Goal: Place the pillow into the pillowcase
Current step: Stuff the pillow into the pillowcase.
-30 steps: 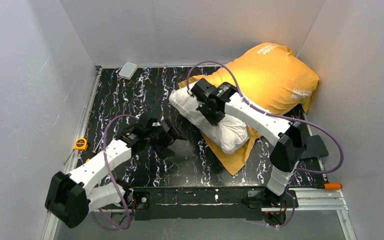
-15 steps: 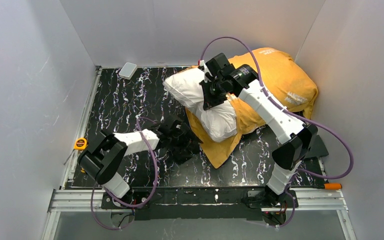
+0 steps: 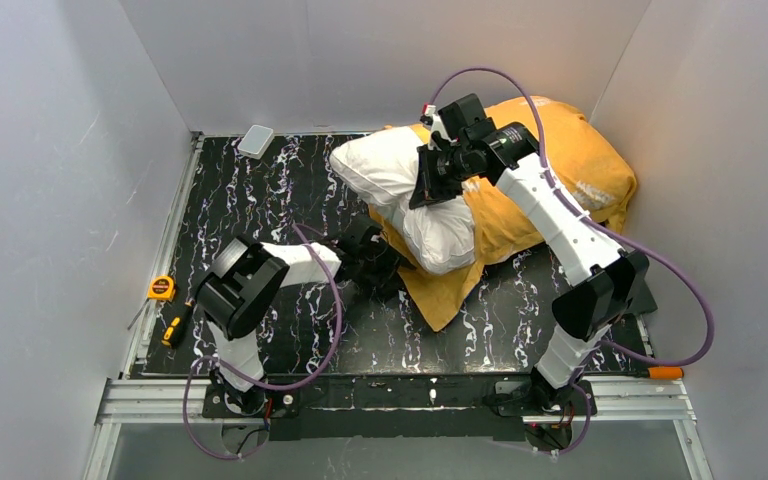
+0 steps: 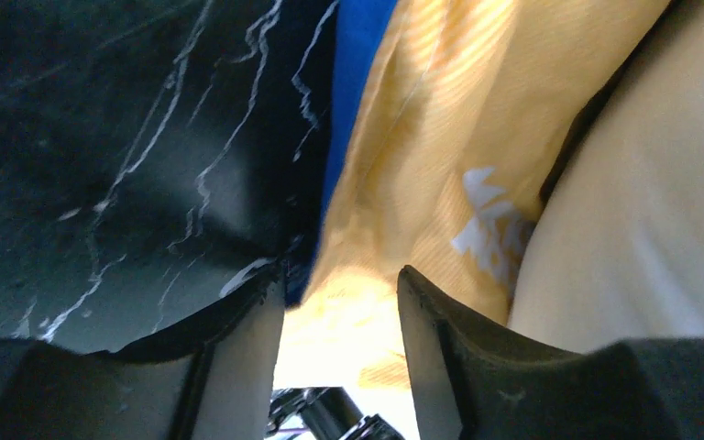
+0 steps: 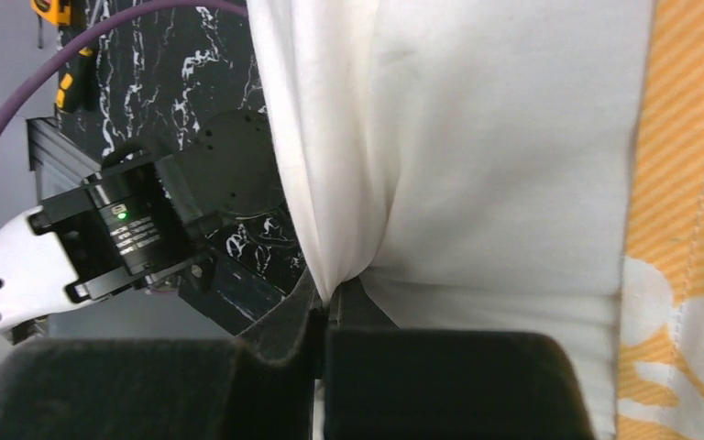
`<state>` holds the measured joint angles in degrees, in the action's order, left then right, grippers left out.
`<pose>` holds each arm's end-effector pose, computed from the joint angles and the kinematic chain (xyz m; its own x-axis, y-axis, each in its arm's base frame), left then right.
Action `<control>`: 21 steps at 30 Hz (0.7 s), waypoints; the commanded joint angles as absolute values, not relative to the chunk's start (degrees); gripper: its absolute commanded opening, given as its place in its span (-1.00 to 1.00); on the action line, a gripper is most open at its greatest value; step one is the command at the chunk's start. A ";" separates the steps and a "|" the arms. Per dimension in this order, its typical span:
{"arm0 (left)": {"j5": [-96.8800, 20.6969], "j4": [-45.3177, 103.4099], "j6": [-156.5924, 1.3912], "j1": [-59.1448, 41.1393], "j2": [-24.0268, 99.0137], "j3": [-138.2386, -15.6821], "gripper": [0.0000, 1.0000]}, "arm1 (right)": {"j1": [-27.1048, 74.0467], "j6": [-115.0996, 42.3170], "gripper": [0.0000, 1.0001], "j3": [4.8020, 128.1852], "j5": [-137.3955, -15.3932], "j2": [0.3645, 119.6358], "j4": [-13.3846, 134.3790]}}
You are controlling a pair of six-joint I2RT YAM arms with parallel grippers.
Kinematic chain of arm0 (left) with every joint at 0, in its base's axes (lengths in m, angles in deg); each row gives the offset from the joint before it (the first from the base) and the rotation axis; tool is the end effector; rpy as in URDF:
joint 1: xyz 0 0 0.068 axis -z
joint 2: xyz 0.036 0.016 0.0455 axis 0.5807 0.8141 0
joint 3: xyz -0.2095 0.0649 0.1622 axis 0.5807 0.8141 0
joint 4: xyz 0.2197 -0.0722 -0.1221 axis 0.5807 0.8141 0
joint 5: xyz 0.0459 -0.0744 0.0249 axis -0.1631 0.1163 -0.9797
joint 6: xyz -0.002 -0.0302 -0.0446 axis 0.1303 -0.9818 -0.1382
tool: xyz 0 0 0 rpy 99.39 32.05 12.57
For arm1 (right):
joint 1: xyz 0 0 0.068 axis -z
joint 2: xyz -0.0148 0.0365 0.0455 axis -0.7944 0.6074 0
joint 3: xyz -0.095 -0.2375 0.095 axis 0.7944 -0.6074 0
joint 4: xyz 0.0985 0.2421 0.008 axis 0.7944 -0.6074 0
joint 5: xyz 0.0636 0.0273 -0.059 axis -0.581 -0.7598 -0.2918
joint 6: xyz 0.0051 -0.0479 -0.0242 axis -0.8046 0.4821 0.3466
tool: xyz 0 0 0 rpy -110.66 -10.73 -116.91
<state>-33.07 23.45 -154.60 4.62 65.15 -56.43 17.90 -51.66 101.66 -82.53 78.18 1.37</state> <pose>0.2684 -0.2369 0.1415 -0.7670 -0.6260 0.1409 -0.5097 0.4609 -0.7265 0.2936 0.2136 0.4010 -0.8247 -0.1268 -0.5511 -0.4029 0.8157 0.4152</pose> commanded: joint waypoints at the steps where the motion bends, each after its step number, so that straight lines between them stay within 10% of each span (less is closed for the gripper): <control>1: -40.68 26.24 -151.59 5.03 69.49 -59.73 -0.16 | 19.57 -56.05 -0.97 102.04 -90.76 72.24 8.99; 8: -40.95 24.20 -137.16 4.57 65.02 -67.05 -1.00 | 22.06 -56.62 -0.97 101.14 -92.59 71.23 9.43; 21: -46.48 26.85 -145.93 4.66 41.50 -47.86 -1.00 | 23.24 -57.45 -0.97 100.40 -95.17 70.90 11.00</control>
